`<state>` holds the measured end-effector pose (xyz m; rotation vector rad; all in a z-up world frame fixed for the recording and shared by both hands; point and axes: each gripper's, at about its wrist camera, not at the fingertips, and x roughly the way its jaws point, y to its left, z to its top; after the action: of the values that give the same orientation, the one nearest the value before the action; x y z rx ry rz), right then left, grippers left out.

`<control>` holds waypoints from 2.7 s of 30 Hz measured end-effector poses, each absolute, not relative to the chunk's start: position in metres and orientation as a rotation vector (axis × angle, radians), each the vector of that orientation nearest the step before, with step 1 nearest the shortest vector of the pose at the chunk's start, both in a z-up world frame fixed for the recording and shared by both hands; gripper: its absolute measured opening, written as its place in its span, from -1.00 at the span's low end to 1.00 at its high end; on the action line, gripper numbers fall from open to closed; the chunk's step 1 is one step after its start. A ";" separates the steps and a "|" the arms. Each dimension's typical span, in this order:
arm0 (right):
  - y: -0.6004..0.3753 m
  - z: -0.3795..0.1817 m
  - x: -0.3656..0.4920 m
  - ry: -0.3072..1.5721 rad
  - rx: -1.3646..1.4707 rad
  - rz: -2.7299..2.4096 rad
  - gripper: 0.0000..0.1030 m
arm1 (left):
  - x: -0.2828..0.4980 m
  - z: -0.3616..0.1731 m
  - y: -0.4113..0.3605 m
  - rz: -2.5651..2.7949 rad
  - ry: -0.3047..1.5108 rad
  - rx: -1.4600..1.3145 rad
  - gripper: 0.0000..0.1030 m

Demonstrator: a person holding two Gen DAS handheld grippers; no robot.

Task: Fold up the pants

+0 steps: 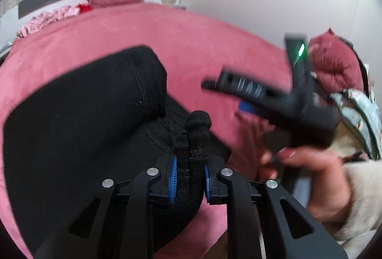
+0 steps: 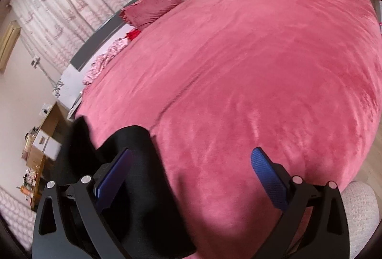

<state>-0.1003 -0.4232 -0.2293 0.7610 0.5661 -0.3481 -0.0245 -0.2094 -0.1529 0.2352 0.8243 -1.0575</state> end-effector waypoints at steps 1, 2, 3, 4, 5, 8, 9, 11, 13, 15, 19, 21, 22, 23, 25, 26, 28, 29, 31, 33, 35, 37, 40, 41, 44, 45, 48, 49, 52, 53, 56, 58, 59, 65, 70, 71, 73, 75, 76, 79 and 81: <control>-0.421 -0.226 -0.096 0.565 0.755 -0.338 0.94 | -0.025 -0.159 -0.211 -1.069 0.843 0.239 -0.62; -0.419 -0.225 -0.094 0.564 0.747 -0.326 0.94 | -0.026 -0.160 -0.210 -1.073 0.838 0.234 -0.55; -0.416 -0.222 -0.094 0.559 0.738 -0.308 0.94 | -0.027 -0.158 -0.209 -1.087 0.833 0.220 -0.28; -0.414 -0.222 -0.092 0.557 0.733 -0.295 0.94 | -0.028 -0.156 -0.206 -1.122 0.838 0.190 0.07; -0.411 -0.220 -0.092 0.555 0.727 -0.279 0.94 | -0.029 -0.152 -0.203 -1.148 0.847 0.161 0.24; -0.403 -0.215 -0.085 0.545 0.709 -0.231 0.94 | -0.032 -0.136 -0.184 -1.182 0.786 0.061 0.38; -0.400 -0.213 -0.083 0.542 0.702 -0.216 0.94 | -0.031 -0.131 -0.179 -1.169 0.764 0.054 0.38; -0.394 -0.211 -0.079 0.539 0.686 -0.179 0.94 | -0.025 -0.126 -0.167 -1.102 0.730 0.052 0.38; -0.387 -0.209 -0.078 0.543 0.669 -0.143 0.94 | -0.014 -0.123 -0.150 -1.011 0.706 0.021 0.38; -0.381 -0.208 -0.075 0.549 0.648 -0.125 0.94 | 0.000 -0.121 -0.129 -0.901 0.694 -0.029 0.38; -0.367 -0.206 -0.070 0.562 0.602 -0.090 0.94 | 0.037 -0.124 -0.083 -0.659 0.705 -0.144 0.38; -0.363 -0.207 -0.069 0.569 0.587 -0.082 0.94 | 0.049 -0.127 -0.064 -0.591 0.719 -0.180 0.39; -0.361 -0.207 -0.068 0.574 0.579 -0.082 0.94 | 0.054 -0.130 -0.053 -0.557 0.726 -0.197 0.38; -0.361 -0.208 -0.066 0.578 0.575 -0.081 0.94 | 0.056 -0.132 -0.048 -0.537 0.729 -0.204 0.38; -0.359 -0.210 -0.065 0.584 0.573 -0.079 0.94 | 0.059 -0.139 -0.042 -0.504 0.741 -0.190 0.38; -0.359 -0.211 -0.065 0.586 0.572 -0.079 0.94 | 0.061 -0.142 -0.042 -0.489 0.748 -0.173 0.38; -0.359 -0.212 -0.064 0.590 0.571 -0.079 0.94 | 0.062 -0.150 -0.039 -0.466 0.778 -0.127 0.38; -0.360 -0.213 -0.063 0.591 0.572 -0.078 0.94 | 0.065 -0.154 -0.042 -0.459 0.798 -0.106 0.39; -0.360 -0.213 -0.062 0.593 0.571 -0.078 0.94 | 0.070 -0.166 -0.045 -0.451 0.847 -0.078 0.38; -0.360 -0.214 -0.061 0.596 0.572 -0.074 0.94 | 0.072 -0.174 -0.044 -0.453 0.872 -0.089 0.39; -0.361 -0.214 -0.060 0.600 0.573 -0.071 0.94 | 0.080 -0.180 -0.042 -0.451 0.885 -0.101 0.40; -0.363 -0.215 -0.059 0.604 0.573 -0.066 0.94 | 0.078 -0.181 -0.042 -0.441 0.887 -0.104 0.50; -0.361 -0.215 -0.057 0.610 0.570 -0.043 0.93 | 0.076 -0.181 -0.039 -0.441 0.890 -0.114 0.50; -0.360 -0.215 -0.055 0.612 0.567 -0.034 0.92 | 0.075 -0.181 -0.041 -0.440 0.890 -0.112 0.50; -0.355 -0.216 -0.051 0.629 0.557 0.011 0.81 | 0.074 -0.177 -0.041 -0.436 0.879 -0.105 0.50; -0.353 -0.217 -0.049 0.640 0.554 0.027 0.76 | 0.071 -0.173 -0.041 -0.435 0.872 -0.106 0.50; -0.350 -0.220 -0.044 0.677 0.535 0.028 0.71 | 0.065 -0.163 -0.035 -0.439 0.821 -0.139 0.50; -0.351 -0.221 -0.042 0.691 0.538 0.024 0.71 | 0.063 -0.160 -0.034 -0.446 0.801 -0.149 0.50; -0.358 -0.222 -0.039 0.727 0.554 0.014 0.71 | 0.060 -0.156 -0.035 -0.452 0.779 -0.129 0.50; -0.360 -0.222 -0.039 0.738 0.558 0.024 0.70 | 0.060 -0.156 -0.037 -0.455 0.780 -0.121 0.50; -0.364 -0.222 -0.043 0.749 0.598 0.084 0.64 | 0.060 -0.160 -0.038 -0.459 0.792 -0.106 0.50; -0.369 -0.223 -0.045 0.761 0.638 0.124 0.55 | 0.060 -0.162 -0.038 -0.459 0.798 -0.109 0.50; -0.371 -0.223 -0.046 0.766 0.655 0.137 0.45 | 0.060 -0.163 -0.037 -0.457 0.798 -0.111 0.50; -0.366 -0.226 -0.047 0.860 0.634 0.198 0.29 | 0.064 -0.161 -0.029 -0.418 0.782 -0.136 0.50; -0.350 -0.228 -0.038 0.912 0.619 0.238 -0.72 | 0.070 -0.172 -0.031 -0.416 0.844 -0.148 0.50; -0.348 -0.224 -0.036 0.900 0.614 0.241 -0.74 | 0.069 -0.171 -0.032 -0.417 0.845 -0.143 0.50; -0.347 -0.202 -0.037 0.839 0.567 0.245 -0.76 | 0.067 -0.165 -0.033 -0.416 0.836 -0.138 0.50; -0.355 -0.172 -0.043 0.754 0.536 0.244 -0.77 | 0.064 -0.155 -0.033 -0.434 0.803 -0.165 0.50; -0.358 -0.163 -0.047 0.724 0.523 0.239 -0.78 | 0.063 -0.151 -0.035 -0.445 0.789 -0.171 0.50; -0.372 -0.151 -0.057 0.696 0.498 0.213 -0.78 | 0.061 -0.149 -0.050 -0.476 0.791 -0.126 0.57; -0.379 -0.166 -0.059 0.735 0.512 0.186 -0.78 | 0.060 -0.156 -0.060 -0.485 0.808 -0.082 0.57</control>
<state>-0.0592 -0.3786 -0.1660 0.5121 0.7353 0.1855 0.0600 -0.0598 -0.1561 -0.0823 0.8078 -0.4848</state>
